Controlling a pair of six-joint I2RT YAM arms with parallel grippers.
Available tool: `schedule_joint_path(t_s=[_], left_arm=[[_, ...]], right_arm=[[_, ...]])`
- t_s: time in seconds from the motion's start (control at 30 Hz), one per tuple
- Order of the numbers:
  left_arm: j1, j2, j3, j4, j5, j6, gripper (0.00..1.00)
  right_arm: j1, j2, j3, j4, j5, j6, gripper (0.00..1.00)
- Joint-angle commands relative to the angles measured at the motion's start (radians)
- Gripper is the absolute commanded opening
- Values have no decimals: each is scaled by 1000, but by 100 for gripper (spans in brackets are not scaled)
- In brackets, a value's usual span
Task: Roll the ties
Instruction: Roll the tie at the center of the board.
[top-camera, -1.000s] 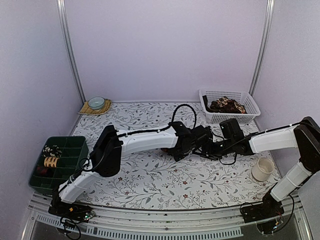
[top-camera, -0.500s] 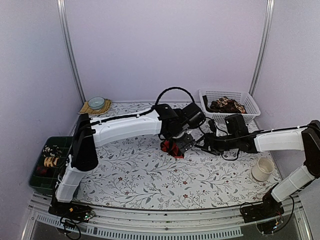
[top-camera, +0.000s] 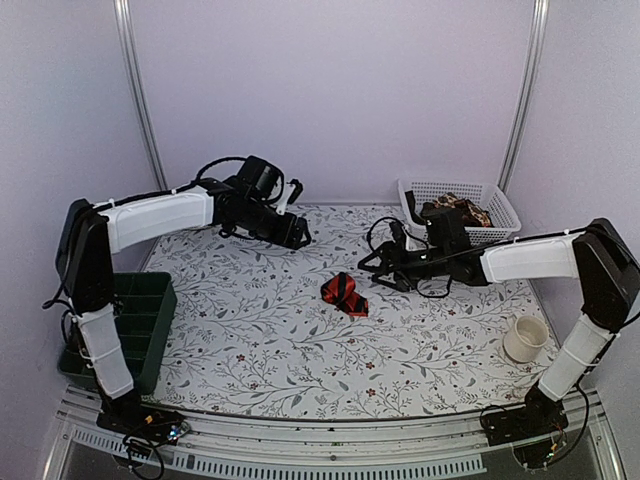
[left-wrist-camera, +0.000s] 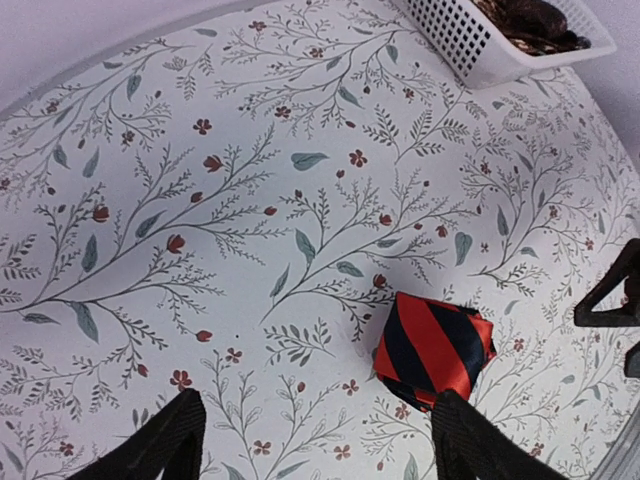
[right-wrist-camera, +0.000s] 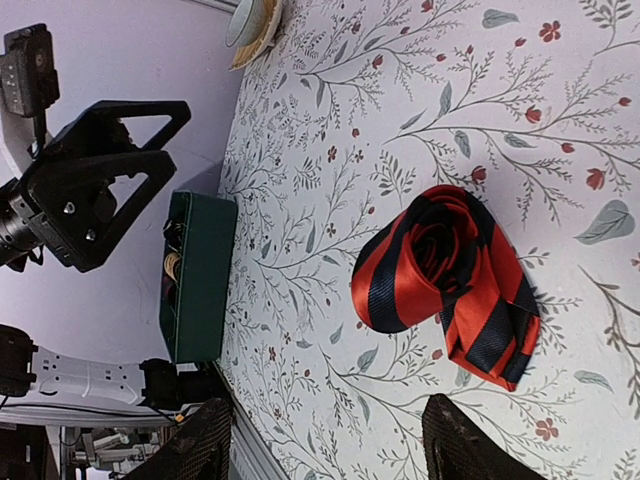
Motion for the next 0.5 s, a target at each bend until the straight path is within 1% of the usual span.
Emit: schedule_joint_path(t_s=[0.0,0.17,0.2,0.23,0.47], left_arm=[[15,11,-109,123,182,-66,72],[38,73,-131,161,213,-73,65],[40,76,-129,167,216,-73,64],[40,111,-128,176,216,-72,64],[41,200,-82,195,236,-63,55]], right_arm=[[32,130,46,75,-31,96,66],[60,206,94,83,-25,146,65],[64,219,97,92,-26,161,65],[64,230,98,103,-26,174,65],[66,312,127,121,-11,260,65]])
